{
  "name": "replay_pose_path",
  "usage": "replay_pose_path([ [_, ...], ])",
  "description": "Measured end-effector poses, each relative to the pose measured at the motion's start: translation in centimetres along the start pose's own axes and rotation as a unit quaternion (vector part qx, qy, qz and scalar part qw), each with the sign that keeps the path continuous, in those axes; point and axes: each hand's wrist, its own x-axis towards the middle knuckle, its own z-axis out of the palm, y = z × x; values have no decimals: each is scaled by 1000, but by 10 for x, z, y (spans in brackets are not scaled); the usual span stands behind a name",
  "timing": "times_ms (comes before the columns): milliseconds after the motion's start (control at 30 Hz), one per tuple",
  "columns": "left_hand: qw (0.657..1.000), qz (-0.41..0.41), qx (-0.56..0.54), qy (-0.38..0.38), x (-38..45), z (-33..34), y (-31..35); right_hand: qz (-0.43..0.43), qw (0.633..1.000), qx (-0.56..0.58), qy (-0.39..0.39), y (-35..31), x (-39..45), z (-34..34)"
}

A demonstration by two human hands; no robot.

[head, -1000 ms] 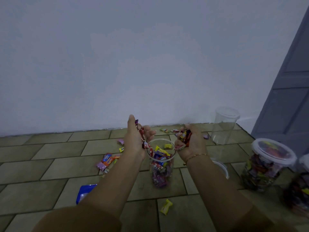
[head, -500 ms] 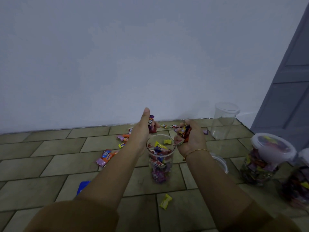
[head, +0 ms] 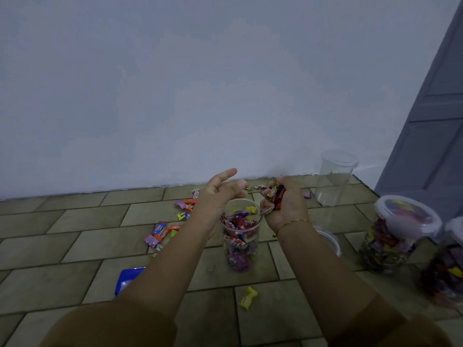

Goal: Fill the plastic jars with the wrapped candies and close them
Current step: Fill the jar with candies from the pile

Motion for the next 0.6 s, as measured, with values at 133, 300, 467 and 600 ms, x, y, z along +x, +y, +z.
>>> replay_pose_path([
  [133,998,15,53,-16,-7,-2,-7,-7,1000,-20,9,1,9,0],
  [300,987,-4,159,-26,-24,-13,-44,-12,999,-41,9,3,18,2],
  [467,968,-3,249,-18,-29,-15,-67,-54,998,-32,6,8,15,7],
  [600,974,3,225,-24,-26,-15,-70,-61,998,-29,-16,8,10,8],
])
